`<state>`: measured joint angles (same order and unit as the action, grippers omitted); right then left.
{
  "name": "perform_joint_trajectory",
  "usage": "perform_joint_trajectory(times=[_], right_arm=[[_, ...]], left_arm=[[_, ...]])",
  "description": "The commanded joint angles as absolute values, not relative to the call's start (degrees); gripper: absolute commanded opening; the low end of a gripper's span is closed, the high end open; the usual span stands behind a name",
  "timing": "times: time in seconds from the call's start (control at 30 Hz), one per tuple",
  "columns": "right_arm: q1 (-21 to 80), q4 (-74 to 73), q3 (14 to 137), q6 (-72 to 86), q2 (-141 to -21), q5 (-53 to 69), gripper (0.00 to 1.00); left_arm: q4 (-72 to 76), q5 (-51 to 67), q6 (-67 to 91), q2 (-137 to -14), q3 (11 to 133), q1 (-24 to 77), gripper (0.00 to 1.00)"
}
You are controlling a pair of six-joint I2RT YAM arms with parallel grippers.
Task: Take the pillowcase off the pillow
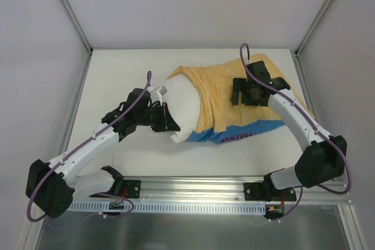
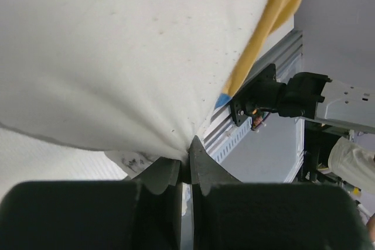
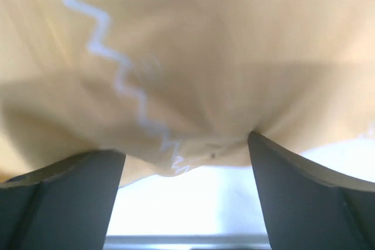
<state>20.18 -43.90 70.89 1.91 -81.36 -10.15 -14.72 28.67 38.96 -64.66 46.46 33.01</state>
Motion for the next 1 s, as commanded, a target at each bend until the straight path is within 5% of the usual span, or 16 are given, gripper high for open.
perform_joint_trajectory(times=[0.0,0.13,0.33,0.53,0.97], right_arm=[[22.76,-37.7,76.2,3.33,-78.33,-6.42,0.94],[23.9,-37.27,72.78,6.85,-68.42,-1.25,1.0],[34.15,-35.08,62.85,13.17,-57.14,3.51,0.96],[47.8,-30.16,58.72,21.0,-60.99,1.4,0.97],[51.59,-23.82,60.64,18.19,-68.72,2.11,0.92]], left_arm=[[-15.03,28.66,42.71,-57.24,44.82,33.4,0.0],[-14.94,26.99,44.47,-56.25,47.18,33.4,0.0],[-15.03,25.32,46.67,-58.18,51.68,33.4,0.0],[-14.94,24.43,47.64,-58.09,53.43,33.4,0.0],[-15.03,24.96,47.73,-55.55,52.3,33.4,0.0]])
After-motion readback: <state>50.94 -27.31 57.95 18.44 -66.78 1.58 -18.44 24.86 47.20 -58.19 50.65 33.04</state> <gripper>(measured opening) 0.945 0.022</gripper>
